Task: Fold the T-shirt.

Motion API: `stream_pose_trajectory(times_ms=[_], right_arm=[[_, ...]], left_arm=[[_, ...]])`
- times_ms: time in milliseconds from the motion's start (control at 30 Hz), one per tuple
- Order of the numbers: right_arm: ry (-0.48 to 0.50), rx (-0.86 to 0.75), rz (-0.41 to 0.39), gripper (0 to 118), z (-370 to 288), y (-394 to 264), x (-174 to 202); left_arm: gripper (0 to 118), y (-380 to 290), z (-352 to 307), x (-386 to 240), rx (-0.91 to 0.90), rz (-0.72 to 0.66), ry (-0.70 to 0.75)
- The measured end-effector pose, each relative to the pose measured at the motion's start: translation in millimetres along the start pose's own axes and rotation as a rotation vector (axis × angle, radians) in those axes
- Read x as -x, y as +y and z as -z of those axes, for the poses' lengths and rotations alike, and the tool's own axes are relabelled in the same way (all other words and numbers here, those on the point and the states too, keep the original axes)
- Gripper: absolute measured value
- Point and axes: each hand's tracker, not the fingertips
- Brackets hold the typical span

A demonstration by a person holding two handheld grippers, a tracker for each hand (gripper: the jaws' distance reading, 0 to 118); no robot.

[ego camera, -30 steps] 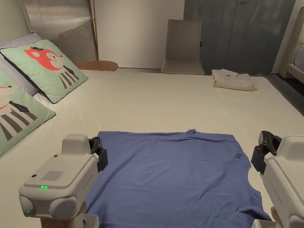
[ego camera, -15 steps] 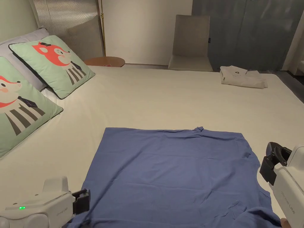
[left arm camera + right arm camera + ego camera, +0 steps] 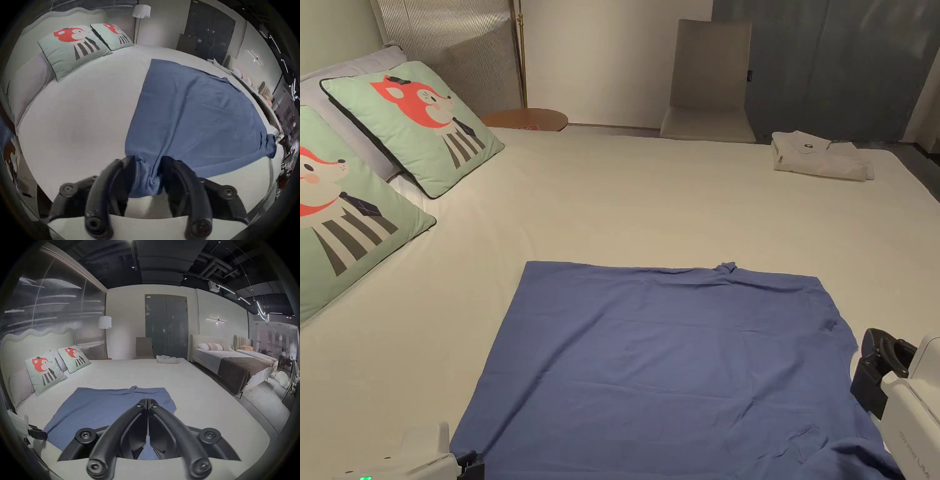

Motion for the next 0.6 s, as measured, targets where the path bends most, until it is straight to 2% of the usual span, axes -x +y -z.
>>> stream_pose_trajectory(times_ms=[33,67,267,300,367,433,467,500,600], right_arm=[[-0.001,0.008,0.000,1,0.6,-3.2,-2.5],[-0.006,0.015,0.001,1,0.5,-5.9,-4.3],[-0.032,0.204,0.048,4,8.6,-44.9,-34.0],[-0.035,0.254,0.059,12,12.2,-57.2,-41.9],[-0.046,0.341,0.083,58,18.7,-81.2,-53.1],[-0.066,0.405,0.087,92,21.9,-106.8,-61.9],[-0.072,0.439,0.077,99,24.1,-116.2,-64.5],[-0.076,0.476,0.070,101,26.9,-125.9,-67.2],[-0.066,0.549,0.103,99,33.5,-150.3,-72.5]], left_arm=[[5,0.8,-4.2,-4.0,-0.014,0.012,-0.015],[5,3.5,-5.9,-5.5,-0.011,-0.001,-0.054],[5,18.6,-25.9,-17.0,-0.099,0.008,-0.030],[5,22.1,-29.6,-18.4,-0.109,0.007,-0.036],[5,27.3,-34.7,-21.4,-0.131,0.013,-0.044],[5,32.7,-37.1,-25.1,-0.142,0.020,-0.048],[5,34.8,-37.6,-26.3,-0.144,0.025,-0.052],[5,36.3,-38.1,-27.9,-0.144,0.029,-0.052],[5,38.2,-40.1,-33.6,-0.149,0.033,-0.052]])
